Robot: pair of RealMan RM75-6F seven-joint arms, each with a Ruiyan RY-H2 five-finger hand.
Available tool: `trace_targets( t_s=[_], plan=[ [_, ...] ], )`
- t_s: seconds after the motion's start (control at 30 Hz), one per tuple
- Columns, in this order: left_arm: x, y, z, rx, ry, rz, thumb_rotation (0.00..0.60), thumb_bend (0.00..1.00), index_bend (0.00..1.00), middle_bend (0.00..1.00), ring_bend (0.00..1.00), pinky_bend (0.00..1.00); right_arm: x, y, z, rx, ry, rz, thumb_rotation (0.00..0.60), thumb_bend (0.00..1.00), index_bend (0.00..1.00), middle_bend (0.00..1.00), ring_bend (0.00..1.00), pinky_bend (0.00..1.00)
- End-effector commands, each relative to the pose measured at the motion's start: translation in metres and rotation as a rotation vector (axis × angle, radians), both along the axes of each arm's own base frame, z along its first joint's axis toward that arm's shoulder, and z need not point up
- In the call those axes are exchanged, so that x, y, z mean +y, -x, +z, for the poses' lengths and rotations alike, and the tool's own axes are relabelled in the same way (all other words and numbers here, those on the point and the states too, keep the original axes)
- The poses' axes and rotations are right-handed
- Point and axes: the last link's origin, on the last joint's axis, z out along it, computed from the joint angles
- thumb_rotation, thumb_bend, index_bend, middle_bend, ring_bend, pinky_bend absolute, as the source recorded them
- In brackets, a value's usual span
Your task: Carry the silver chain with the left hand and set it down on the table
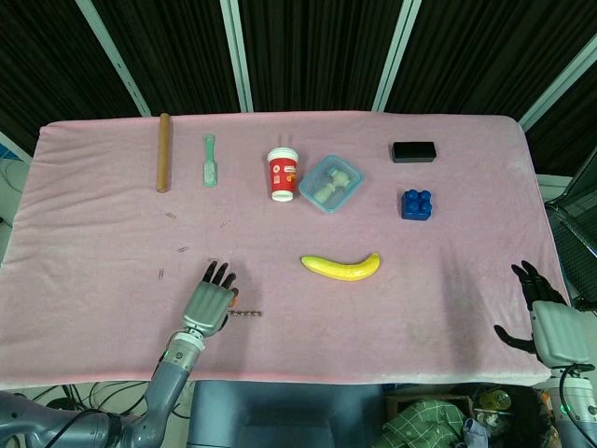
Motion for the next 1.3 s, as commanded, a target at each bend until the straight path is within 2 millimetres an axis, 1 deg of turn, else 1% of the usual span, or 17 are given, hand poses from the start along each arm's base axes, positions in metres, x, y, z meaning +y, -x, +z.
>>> trace_targets(
  t_s=[0.03,0.4,0.73,0.93,1.07,1.3],
  plan=[
    [0.0003,0.0002,0.0008,-0.002,-0.002,0.000,0.600,0.31,0.52,0.20,0.00,0.00,0.0000,0.0000,0.0001,0.000,0.000,0.000,0.600,0.12,0.00,0.00,0.09,0.21],
    [-0.0030,0.0025,0.0005,-0.003,0.018,0.009,0.600,0.31,0.47,0.19,0.00,0.00,0.0001,-0.0001,0.0000,0.000,0.000,0.000,0.600,0.12,0.00,0.00,0.09,0.21],
    [-0.0045,-0.0004,0.0031,-0.007,0.017,0.006,0.600,0.31,0.50,0.20,0.00,0.00,0.0000,0.0000,0.0002,-0.002,-0.001,0.000,0.600,0.12,0.00,0.00,0.09,0.21],
    [-0.0009,-0.0006,0.0002,-0.005,0.018,0.018,0.600,0.31,0.50,0.20,0.00,0.00,0.0001,-0.0001,0.0002,-0.003,-0.002,-0.001,0.600,0.12,0.00,0.00,0.09,0.21],
    [-0.0016,-0.0008,-0.0003,-0.002,0.019,0.014,0.600,0.33,0.50,0.20,0.00,0.00,-0.0001,0.0004,0.0004,-0.005,-0.001,-0.003,0.600,0.12,0.00,0.00,0.09,0.21],
    [-0.0027,0.0003,-0.0018,0.006,0.027,0.015,0.600,0.33,0.53,0.20,0.00,0.00,-0.0001,0.0001,0.0004,-0.004,-0.001,-0.002,0.600,0.12,0.00,0.00,0.09,0.21]
  ],
)
